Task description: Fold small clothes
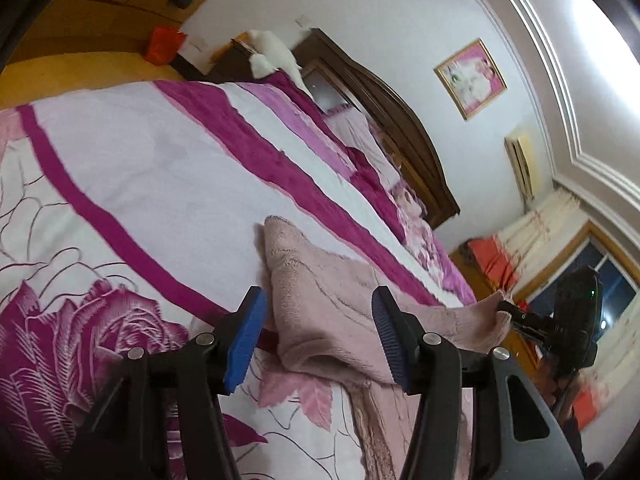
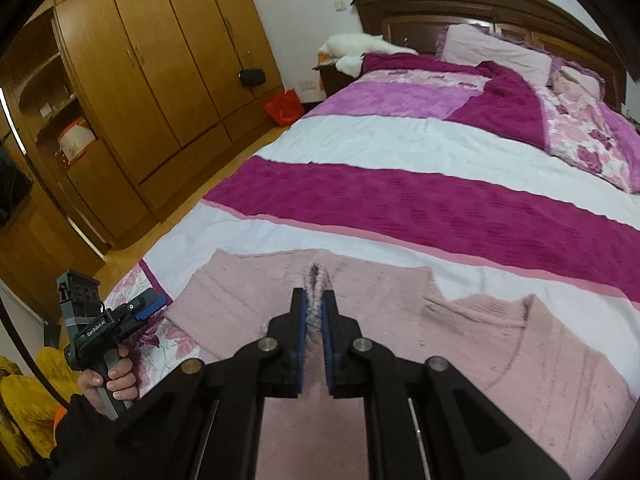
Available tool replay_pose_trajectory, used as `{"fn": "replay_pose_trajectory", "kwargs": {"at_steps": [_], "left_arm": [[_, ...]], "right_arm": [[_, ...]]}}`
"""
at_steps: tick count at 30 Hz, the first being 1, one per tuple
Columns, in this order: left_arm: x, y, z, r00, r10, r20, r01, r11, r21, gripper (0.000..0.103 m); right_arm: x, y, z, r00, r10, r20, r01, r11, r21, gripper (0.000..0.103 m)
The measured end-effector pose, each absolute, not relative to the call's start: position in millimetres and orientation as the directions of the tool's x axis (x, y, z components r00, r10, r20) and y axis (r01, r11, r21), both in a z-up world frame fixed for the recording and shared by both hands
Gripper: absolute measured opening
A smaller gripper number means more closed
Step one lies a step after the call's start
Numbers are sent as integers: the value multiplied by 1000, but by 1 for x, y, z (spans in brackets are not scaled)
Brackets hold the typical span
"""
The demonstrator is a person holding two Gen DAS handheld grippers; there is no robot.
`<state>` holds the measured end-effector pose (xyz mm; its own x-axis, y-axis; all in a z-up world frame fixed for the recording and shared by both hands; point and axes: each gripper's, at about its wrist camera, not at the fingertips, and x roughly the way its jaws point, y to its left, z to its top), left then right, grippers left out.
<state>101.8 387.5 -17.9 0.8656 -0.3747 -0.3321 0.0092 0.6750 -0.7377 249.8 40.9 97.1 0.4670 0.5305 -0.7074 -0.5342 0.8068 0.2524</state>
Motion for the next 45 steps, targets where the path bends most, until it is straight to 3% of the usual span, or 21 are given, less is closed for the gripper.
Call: {"fn": "replay_pose_trajectory", "kwargs": {"at_steps": [5,9,10,16,21,26,30,38,45], "left_arm": [[89,371,13,876,-342,-339,42,756,-653,31],[100,333,34,774,-258,-579,-45,889,-456,31],[102,324,36,760,-253,-599,-40,901,-432,31],[119,276,33,717,-315,-622,41,910,-414,31],[125,256,21,676,-285,-680,33,933,-358,31],[115,258,38,715,-303,-630,26,912,-409,31],[116,261,42,727,-247,-641,-60,907,-418,31],[125,232,18,678,-233,-697,-116,903,-415,31],[127,192,14,669,-128,-733,-55,974,-220,31]], "right_arm": [[247,10,94,477,530,-701,-519,814,262,7],[242,-16,93,508,516,-690,-503,828,249,7],[241,-25,93,515,514,-686,-496,831,251,7],[239,-68,86,526,485,-699,-439,859,265,7],[233,-99,67,511,463,-724,-401,874,275,7],[230,-132,56,532,466,-707,-340,882,326,7],[225,-145,62,591,412,-694,-327,908,261,7],[235,-169,37,548,441,-711,-266,898,351,7],[225,-191,30,561,448,-696,-214,891,401,5]]}}
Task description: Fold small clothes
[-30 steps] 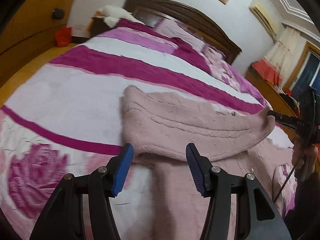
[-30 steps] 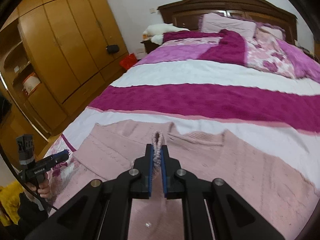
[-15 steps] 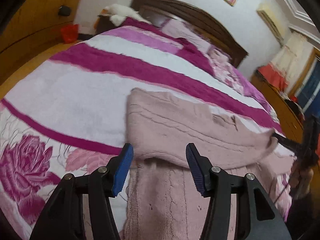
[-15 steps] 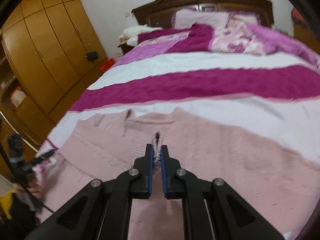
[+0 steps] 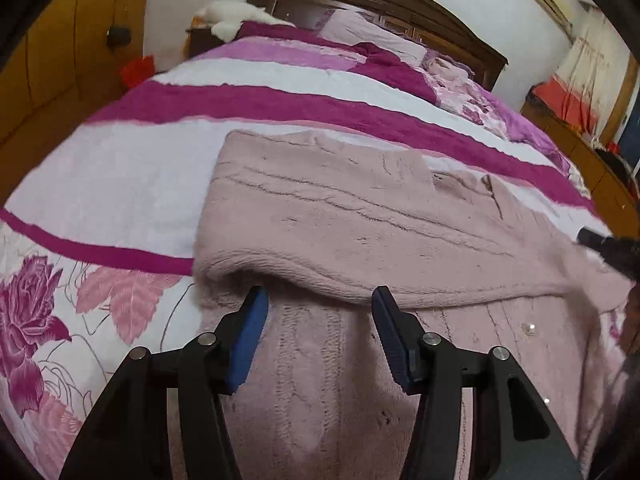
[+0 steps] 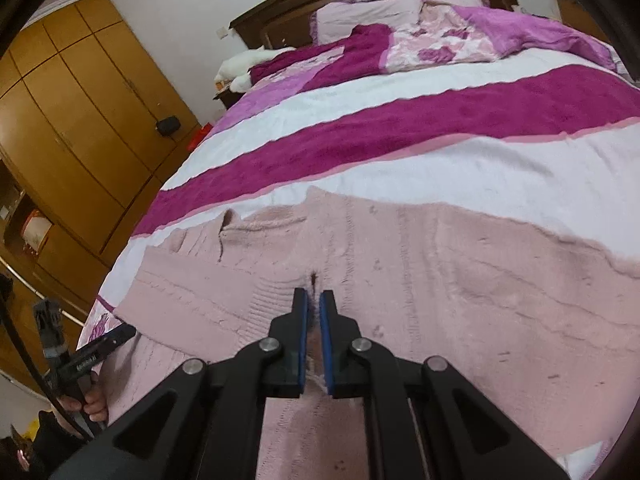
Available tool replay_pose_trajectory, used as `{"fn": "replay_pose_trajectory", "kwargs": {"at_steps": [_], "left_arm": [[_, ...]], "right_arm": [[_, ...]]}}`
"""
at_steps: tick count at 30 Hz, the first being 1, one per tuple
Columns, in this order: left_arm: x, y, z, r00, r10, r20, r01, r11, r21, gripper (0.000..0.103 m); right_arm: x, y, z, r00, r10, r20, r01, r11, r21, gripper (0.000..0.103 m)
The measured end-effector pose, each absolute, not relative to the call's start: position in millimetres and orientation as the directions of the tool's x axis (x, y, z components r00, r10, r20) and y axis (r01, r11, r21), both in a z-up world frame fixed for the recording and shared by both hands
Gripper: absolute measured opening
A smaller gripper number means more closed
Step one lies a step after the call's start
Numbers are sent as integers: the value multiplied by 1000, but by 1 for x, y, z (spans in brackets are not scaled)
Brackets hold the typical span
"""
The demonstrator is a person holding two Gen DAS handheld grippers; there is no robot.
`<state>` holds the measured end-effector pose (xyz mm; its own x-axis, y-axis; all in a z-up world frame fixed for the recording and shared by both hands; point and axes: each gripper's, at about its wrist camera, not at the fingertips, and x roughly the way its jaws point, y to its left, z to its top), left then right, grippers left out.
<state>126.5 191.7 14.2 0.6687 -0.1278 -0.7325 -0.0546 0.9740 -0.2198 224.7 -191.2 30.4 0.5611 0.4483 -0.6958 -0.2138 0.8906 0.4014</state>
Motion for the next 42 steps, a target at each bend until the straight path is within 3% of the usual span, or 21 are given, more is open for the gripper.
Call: {"fn": "replay_pose_trajectory", "kwargs": {"at_steps": [8,11,16,18,20,21,23,24,25,26,30,32,34,42], "left_arm": [[132,180,-1,646,-40,-762,-98,986,-134,33],[131,161,11,624,120,-772,-152,988,31,33],[105,84,57,703,252,-665,-126,964,232,33],[94,63,65,728,248,-639,-113,963,245,33],[81,51,66,747,140,-650,-86,990,114,33],[78,50,61,737,74,-672,-84,996,17,33],[78,56,38,691,-116,-713,-94,964,-248,33],[78,59,19,670,-214,-711,-111,918,-380,33],[76,58,5,662,-228,-714,-129,904,-407,33],[73,55,0,678,-194,-709,-129,919,-374,28],[63,39,4,706,-142,-693,-89,954,-286,32],[59,38,0,699,-154,-699,-80,954,-290,35],[58,38,0,687,-154,-710,-68,959,-275,36],[65,21,2,668,-98,-738,-57,982,-182,37]], "right_arm": [[224,-188,5,558,349,-753,-139,934,331,9],[212,-180,-1,570,277,-774,-173,961,216,11],[191,-162,-15,572,158,-805,-237,971,23,11],[177,-161,-18,614,116,-780,-222,975,-30,14],[159,-167,-22,657,89,-749,-189,981,-50,38],[148,-172,-23,670,87,-738,-178,983,-46,44],[135,-184,-20,665,129,-735,-171,985,19,70],[129,-191,-19,663,164,-731,-173,983,64,75],[124,-198,-20,660,194,-726,-172,979,106,79],[119,-206,-21,657,225,-720,-167,974,152,79],[112,-223,-20,665,296,-685,-174,954,243,76],[109,-233,-17,677,288,-678,-135,953,270,48],[109,-249,-11,681,305,-666,-128,945,301,32],[101,-368,35,828,17,-561,125,969,213,31]]}}
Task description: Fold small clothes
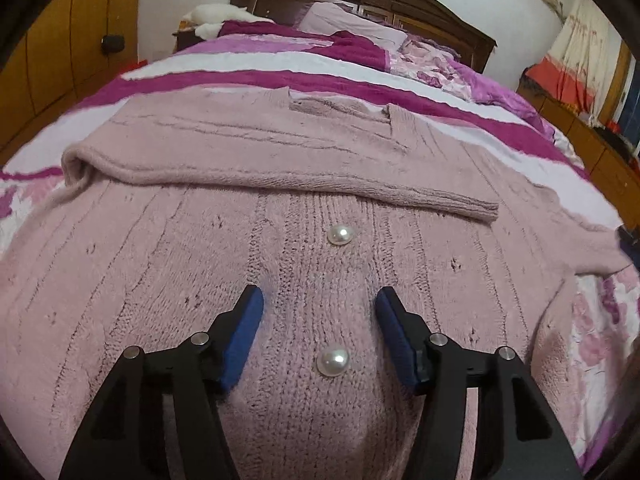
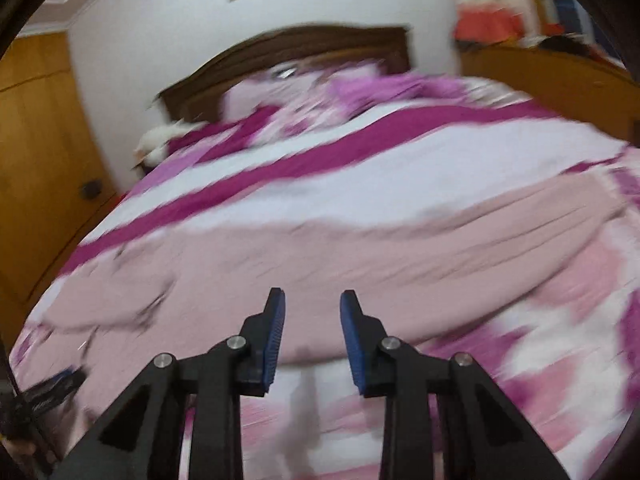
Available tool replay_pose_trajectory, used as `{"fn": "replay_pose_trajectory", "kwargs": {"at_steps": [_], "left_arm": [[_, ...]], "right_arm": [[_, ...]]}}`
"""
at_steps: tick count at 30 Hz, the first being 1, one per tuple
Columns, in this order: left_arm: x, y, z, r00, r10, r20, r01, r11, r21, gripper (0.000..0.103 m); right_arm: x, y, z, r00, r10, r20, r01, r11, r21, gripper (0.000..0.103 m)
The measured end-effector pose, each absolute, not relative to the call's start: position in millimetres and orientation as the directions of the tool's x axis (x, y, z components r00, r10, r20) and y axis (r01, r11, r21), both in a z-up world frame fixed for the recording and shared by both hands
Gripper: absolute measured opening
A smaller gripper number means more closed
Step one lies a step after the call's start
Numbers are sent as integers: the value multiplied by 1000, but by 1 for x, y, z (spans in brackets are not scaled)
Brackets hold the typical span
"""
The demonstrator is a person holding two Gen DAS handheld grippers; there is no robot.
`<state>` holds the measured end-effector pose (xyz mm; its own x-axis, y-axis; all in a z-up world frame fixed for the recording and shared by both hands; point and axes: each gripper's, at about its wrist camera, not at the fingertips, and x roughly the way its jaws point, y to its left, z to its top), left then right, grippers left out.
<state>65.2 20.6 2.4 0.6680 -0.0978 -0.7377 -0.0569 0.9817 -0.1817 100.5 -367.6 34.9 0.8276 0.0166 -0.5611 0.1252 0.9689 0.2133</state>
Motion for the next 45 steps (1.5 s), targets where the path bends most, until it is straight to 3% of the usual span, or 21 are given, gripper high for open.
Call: {"fn": "replay_pose_trajectory", "kwargs": {"at_steps": [3,7,9,11,13,17,21,23,27,31,34,38,45], "left_arm": [[66,21,3,667,-104,-738,-51,982,-184,37],[68,29,3,665,-148,-732,-34,973,-228,38],[69,31,4,664,-160,-730,-36,969,-246,38],[72,28,3,658,-149,-738,-40,972,-233,38],[72,23,3,653,-126,-747,-34,980,-195,38],[72,19,3,651,-110,-751,-25,986,-166,38],[71,21,3,650,-125,-749,-20,983,-182,39],[71,22,3,650,-128,-749,-18,983,-184,39],[71,21,3,654,-122,-747,-19,984,-178,40],[70,21,2,658,-122,-743,-19,984,-178,41],[69,21,2,660,-125,-741,-19,983,-182,41],[69,21,2,657,-128,-743,-18,983,-185,42],[70,19,2,655,-124,-746,-14,984,-176,44]], "right_arm": [[87,-435,42,850,-76,-521,260,921,290,38],[77,-516,34,795,-197,-574,461,811,360,43],[73,-568,22,800,-148,-581,503,693,516,46],[62,-618,-1,860,-54,-508,465,493,735,42],[59,-639,-12,874,-62,-481,462,408,787,30],[69,-652,-18,889,-96,-447,449,373,812,30],[87,-665,-18,902,-116,-415,426,392,815,27],[88,-662,-11,922,-122,-366,381,440,813,8],[98,-629,29,945,-91,-314,295,646,704,8],[129,-545,79,936,-36,-350,189,892,412,8],[147,-476,94,928,40,-371,69,959,275,8],[177,-411,92,887,164,-431,-18,946,324,8],[175,-301,54,809,261,-526,-134,954,268,8]]}}
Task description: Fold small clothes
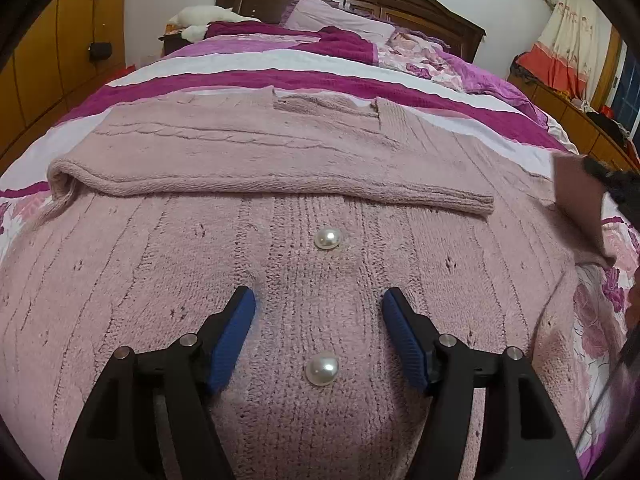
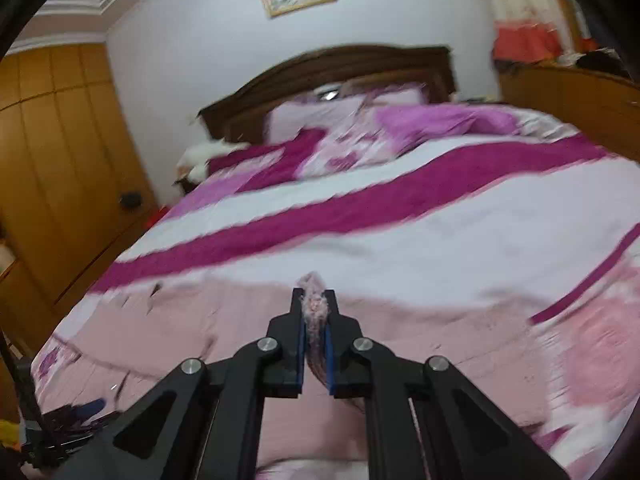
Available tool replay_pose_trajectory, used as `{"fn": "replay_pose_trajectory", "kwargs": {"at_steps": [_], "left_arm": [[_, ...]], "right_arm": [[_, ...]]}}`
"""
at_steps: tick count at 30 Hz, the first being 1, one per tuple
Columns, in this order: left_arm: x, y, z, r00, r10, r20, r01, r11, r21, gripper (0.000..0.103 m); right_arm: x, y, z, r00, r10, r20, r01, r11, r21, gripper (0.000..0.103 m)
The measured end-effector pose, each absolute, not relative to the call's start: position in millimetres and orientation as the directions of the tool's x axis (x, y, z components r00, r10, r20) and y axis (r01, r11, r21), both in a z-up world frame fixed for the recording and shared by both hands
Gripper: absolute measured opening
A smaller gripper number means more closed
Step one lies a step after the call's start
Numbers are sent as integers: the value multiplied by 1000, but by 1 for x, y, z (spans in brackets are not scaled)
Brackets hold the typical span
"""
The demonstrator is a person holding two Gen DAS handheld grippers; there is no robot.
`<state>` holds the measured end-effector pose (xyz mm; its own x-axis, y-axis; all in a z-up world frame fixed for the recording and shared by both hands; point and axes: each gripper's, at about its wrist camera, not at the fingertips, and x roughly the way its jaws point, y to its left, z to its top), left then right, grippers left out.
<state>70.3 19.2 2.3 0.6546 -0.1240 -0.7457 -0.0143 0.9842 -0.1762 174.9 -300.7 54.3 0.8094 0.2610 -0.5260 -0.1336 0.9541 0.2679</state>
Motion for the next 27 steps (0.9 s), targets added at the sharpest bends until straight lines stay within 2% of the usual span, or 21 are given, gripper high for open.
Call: {"fn": "replay_pose_trajectory", "kwargs": {"at_steps": [3,8,11,16,19,20,21,22,23,27], "left_arm": [[71,20,2,653,-126,-747,-15,984,-180,44],[77,12,2,641,-89,-762,-19,991,-132,45],[78,8,1,640,-73,-765,-24,993,-115,46],[78,9,1,641,-78,-764,-26,992,-123,47],[75,16,4,656,-126,-744,-15,983,-180,47],[74,20,7,665,-164,-728,5,977,-215,47],[73,22,11,672,-209,-711,32,967,-253,47],[73,24,16,674,-256,-693,58,954,-295,47],[75,24,22,675,-293,-677,72,939,-335,47],[88,9,50,679,-427,-597,100,859,-501,47]], "right_arm": [[179,-274,29,765,240,-598,-129,966,222,8],[182,-253,-14,668,244,-703,-77,962,261,8],[183,-245,-21,668,215,-712,-69,971,228,8],[173,-228,-9,707,202,-678,-103,977,184,8],[167,-227,-7,712,166,-682,-84,985,153,9],[165,-229,-9,703,170,-691,-76,984,164,13],[161,-233,-10,688,175,-704,-66,982,180,17],[159,-237,-10,678,173,-714,-54,981,187,29],[150,-245,-5,686,164,-709,-27,979,200,35],[121,-284,21,785,118,-608,67,960,273,38]]}}
